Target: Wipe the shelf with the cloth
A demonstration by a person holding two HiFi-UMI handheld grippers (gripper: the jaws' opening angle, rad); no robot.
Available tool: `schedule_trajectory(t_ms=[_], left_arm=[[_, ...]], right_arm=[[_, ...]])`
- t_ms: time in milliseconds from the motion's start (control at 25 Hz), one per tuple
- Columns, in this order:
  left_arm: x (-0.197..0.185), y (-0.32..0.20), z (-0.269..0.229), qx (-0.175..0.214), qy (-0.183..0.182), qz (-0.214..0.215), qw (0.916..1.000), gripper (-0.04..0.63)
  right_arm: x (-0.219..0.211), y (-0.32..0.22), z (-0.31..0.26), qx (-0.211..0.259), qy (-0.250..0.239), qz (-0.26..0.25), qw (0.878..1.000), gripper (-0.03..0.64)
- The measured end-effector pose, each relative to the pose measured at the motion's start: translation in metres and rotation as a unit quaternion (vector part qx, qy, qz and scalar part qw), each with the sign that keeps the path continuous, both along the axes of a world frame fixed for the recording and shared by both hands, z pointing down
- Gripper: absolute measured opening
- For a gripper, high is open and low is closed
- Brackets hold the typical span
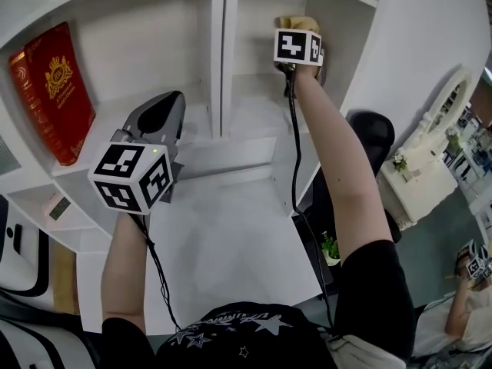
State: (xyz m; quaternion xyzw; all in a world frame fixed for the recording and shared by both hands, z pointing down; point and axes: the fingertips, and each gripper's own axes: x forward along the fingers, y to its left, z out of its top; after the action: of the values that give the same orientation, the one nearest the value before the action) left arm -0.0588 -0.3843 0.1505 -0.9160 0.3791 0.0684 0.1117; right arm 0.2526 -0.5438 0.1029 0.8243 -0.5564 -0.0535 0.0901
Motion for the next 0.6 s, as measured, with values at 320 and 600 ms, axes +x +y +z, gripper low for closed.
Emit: schedule_trajectory(t_ms=[320, 600], left_arm=[[0.002, 0.024, -0.001, 0.0, 0.006, 0.012, 0.9999, 0.003], [0.013, 0.047, 0.005, -0.002, 0.0, 0.038, 0.9993, 0.003]], right_arm=[[-0.001, 0.037, -0.001, -0.001, 0.007, 0.008, 1.0, 0.083], [-0.004, 0.073, 0.006, -0.008, 0.016, 0.019, 1.0, 0.083]])
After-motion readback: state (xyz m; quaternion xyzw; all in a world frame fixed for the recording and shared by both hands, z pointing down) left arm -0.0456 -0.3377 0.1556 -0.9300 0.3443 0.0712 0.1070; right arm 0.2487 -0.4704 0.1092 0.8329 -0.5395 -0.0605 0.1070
